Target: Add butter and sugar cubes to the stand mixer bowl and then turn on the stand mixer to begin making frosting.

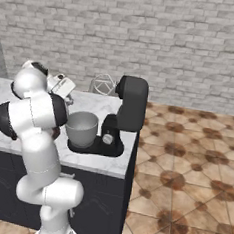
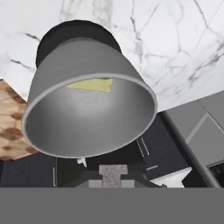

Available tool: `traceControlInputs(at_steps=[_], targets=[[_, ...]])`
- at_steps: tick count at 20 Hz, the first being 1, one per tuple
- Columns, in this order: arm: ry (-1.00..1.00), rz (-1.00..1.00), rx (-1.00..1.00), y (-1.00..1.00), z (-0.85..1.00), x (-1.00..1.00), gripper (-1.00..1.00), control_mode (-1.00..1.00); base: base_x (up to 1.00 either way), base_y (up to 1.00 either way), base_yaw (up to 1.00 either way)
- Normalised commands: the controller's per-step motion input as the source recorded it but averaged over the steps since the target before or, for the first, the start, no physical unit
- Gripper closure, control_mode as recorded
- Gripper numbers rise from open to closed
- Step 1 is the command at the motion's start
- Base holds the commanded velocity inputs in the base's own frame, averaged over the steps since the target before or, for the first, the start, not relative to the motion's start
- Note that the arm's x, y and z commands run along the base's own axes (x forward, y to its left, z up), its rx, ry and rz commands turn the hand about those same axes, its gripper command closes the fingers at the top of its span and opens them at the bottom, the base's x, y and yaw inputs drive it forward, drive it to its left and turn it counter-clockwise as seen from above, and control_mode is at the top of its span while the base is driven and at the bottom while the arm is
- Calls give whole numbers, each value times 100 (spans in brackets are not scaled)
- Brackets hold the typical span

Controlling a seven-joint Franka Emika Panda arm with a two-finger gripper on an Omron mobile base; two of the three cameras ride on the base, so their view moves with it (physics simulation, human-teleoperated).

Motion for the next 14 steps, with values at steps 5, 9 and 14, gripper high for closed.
traceControlInputs(at_steps=[5, 9, 14], targets=[[0, 0, 0, -43, -17, 0, 100, -100, 0, 0, 0], [0, 0, 0, -31, -21, 0, 100, -100, 0, 0, 0], [0, 0, 3, -12, -26, -3, 100, -100, 0, 0, 0]])
